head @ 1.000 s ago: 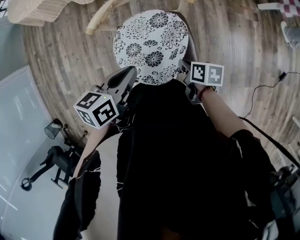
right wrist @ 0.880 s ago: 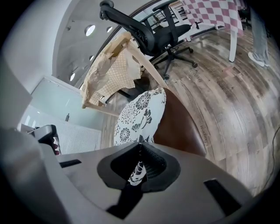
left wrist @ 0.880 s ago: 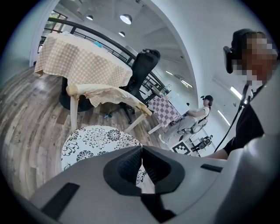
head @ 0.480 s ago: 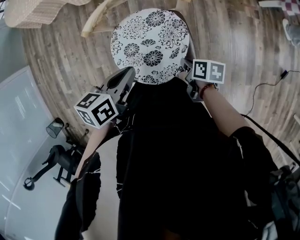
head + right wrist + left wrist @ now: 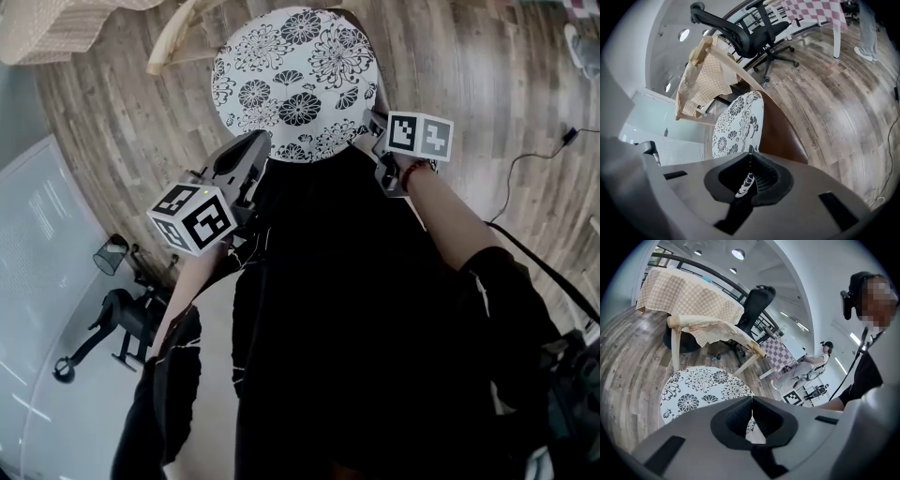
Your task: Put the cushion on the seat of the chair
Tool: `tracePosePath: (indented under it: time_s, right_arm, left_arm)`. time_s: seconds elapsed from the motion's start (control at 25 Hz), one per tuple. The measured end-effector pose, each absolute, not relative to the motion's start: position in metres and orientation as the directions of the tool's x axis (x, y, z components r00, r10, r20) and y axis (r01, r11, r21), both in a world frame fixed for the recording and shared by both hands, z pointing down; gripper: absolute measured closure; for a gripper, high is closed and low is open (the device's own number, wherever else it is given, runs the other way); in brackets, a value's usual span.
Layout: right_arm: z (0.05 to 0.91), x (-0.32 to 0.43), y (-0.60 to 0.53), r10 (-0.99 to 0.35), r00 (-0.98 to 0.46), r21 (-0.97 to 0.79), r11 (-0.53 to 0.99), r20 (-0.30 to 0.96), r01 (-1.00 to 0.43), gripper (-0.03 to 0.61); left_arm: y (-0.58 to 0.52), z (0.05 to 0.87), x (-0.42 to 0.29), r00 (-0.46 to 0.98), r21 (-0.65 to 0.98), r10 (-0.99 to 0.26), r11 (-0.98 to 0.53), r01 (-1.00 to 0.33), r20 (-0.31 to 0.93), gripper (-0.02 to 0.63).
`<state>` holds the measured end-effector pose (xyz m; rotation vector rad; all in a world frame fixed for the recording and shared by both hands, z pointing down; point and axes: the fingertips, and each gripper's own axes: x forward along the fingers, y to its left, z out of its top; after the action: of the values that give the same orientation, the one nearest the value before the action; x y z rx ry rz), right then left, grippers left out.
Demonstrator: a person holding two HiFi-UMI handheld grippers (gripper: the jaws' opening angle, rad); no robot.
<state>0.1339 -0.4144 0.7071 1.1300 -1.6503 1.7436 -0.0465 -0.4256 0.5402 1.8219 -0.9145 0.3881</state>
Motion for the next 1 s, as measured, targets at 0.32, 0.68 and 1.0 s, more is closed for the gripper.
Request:
tracePosePath:
  time_s: [0.32, 0.68, 1.0]
  right_arm:
    - [0.725, 0.144, -0.411, -0.182, -0.47, -0.491, -0.095, 0.864, -0.866, 0.552]
    - [0.747, 0.145, -0.407, -0.129, -0.47, -0.485, -0.141, 0.873, -0.863, 0.552]
    - [0.763, 0.149, -0.406, -0.074, -0.451, -0.456, -0.119, 0.89, -0.882, 0.552]
  left_arm:
    - [-0.422, 0.544, -0.062, 0.645, 0.636, -0.399, -0.178, -0.751, 0.651, 0.598]
    - [-0.426, 0.553, -0.066, 0.641, 0.629, -0.374, -0.172, -0.758, 0.67, 0.598]
    - [-0.424, 0.561, -0.061, 0.648, 0.631, -0.345, -0.178, -0.755, 0.679, 0.598]
